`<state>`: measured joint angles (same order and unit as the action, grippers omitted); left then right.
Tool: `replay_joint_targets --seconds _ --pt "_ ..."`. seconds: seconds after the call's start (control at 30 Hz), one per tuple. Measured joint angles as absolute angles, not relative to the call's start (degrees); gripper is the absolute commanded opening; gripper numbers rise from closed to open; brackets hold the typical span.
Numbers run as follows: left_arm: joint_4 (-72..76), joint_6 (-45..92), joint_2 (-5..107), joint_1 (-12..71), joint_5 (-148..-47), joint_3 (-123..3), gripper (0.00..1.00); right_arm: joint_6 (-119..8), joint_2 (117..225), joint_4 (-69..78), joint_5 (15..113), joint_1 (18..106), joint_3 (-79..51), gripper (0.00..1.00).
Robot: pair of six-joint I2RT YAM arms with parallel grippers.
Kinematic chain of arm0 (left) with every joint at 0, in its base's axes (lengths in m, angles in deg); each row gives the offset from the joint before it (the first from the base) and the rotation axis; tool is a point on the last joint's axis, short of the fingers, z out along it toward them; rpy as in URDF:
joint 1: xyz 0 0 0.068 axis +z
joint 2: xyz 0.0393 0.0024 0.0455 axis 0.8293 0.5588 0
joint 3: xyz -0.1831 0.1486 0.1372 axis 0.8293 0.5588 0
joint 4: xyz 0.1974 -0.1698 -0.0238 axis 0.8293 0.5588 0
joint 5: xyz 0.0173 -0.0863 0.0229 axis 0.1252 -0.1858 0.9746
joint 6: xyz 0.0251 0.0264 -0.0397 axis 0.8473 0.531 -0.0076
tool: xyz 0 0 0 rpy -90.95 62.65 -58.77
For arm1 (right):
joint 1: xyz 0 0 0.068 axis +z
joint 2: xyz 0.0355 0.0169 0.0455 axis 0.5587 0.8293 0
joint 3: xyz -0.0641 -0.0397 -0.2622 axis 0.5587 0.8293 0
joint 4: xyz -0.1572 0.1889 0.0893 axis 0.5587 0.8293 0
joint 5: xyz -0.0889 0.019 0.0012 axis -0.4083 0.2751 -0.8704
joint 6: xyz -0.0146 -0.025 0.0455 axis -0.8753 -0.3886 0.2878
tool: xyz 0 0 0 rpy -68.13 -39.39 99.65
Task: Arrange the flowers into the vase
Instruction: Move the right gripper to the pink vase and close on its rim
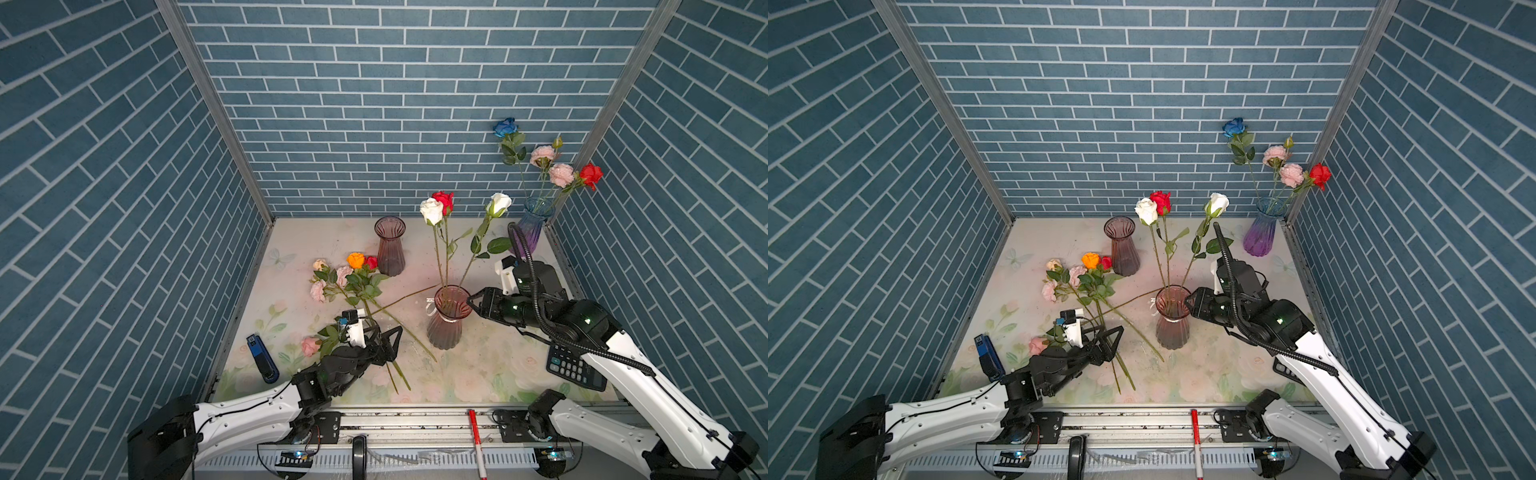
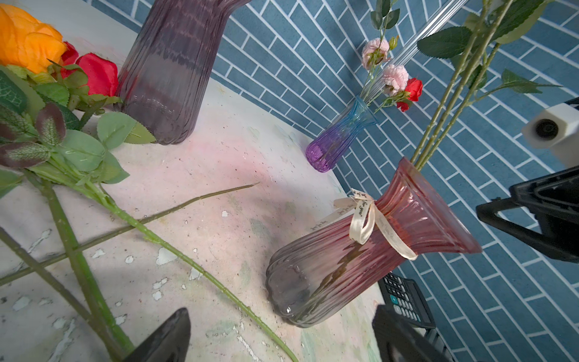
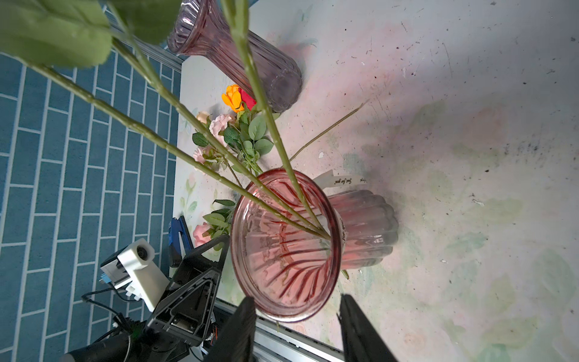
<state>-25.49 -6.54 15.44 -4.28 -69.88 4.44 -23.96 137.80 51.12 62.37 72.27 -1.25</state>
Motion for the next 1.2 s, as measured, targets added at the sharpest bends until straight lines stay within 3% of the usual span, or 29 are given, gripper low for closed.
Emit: replay_joint_targets --seconds 0.23,0.4,0.57,1.07,1.2 --pt "-19.6 -9.3 12.4 -1.2 -70.3 4.0 0.67 -23.9 138.3 51.2 62.5 72.3 -0.6 0.40" --pt "-13.6 -14.9 6.8 8.3 -74.8 4.9 0.53 -23.9 137.9 50.4 63.0 72.3 -0.2 0.40" --pt "-9.3 -19.3 -2.2 15.9 -80.0 9.4 0.53 -23.9 137.6 49.5 64.1 72.3 1.6 0.37" --pt "1.0 -20.4 -11.5 16.4 -82.4 9.7 0.53 -23.9 146.3 48.5 62.5 72.2 1.7 0.33" --pt "3.2 -20.1 -13.7 16.4 -82.4 9.7 0.53 -23.9 147.1 49.1 61.0 72.2 0.8 0.23"
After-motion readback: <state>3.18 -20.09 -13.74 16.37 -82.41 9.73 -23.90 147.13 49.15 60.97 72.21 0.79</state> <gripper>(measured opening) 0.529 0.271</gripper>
